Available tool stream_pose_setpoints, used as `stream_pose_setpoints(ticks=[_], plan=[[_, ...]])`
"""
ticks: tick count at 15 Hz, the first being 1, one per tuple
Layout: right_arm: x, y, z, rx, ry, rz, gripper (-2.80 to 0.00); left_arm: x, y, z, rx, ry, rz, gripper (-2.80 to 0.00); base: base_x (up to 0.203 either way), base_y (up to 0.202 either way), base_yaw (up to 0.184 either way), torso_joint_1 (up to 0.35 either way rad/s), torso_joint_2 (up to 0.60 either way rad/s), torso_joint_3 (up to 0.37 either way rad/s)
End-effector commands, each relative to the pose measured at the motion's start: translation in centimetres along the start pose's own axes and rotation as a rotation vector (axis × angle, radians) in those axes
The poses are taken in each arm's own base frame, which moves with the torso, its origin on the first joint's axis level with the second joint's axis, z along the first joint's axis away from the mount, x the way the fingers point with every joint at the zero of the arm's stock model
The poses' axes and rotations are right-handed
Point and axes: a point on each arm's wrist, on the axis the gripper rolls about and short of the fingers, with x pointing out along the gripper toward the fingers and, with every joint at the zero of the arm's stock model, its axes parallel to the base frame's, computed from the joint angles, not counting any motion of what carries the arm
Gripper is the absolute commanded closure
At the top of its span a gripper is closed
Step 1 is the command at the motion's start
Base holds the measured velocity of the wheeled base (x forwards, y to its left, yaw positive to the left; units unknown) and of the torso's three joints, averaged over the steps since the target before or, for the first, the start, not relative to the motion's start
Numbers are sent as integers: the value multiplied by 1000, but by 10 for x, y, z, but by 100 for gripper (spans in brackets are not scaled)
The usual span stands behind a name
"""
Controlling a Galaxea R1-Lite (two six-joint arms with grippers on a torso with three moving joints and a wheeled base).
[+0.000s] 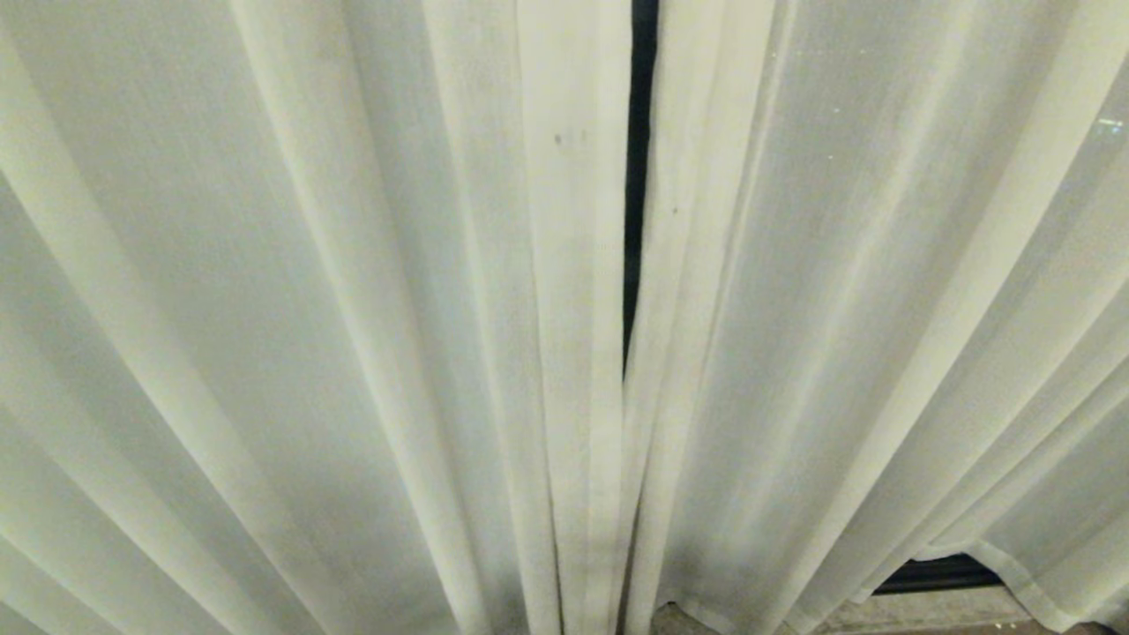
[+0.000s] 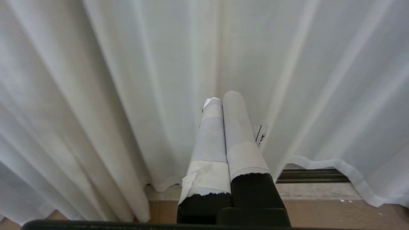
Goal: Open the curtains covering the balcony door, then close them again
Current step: Close the outer curtains on both sides
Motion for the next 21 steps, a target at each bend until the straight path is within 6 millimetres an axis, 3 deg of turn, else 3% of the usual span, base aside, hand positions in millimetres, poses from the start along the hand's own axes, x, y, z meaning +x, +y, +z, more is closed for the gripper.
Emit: stream_pose_setpoints(ticks=[1,21], plan=[[0,0,0,0,-1,0,0,0,0,0,0,-2,1,0,0,197,3,2,2,2],[0,0,0,0,-1,0,0,0,0,0,-2,-2,2,0,0,190,1,2,2,2]])
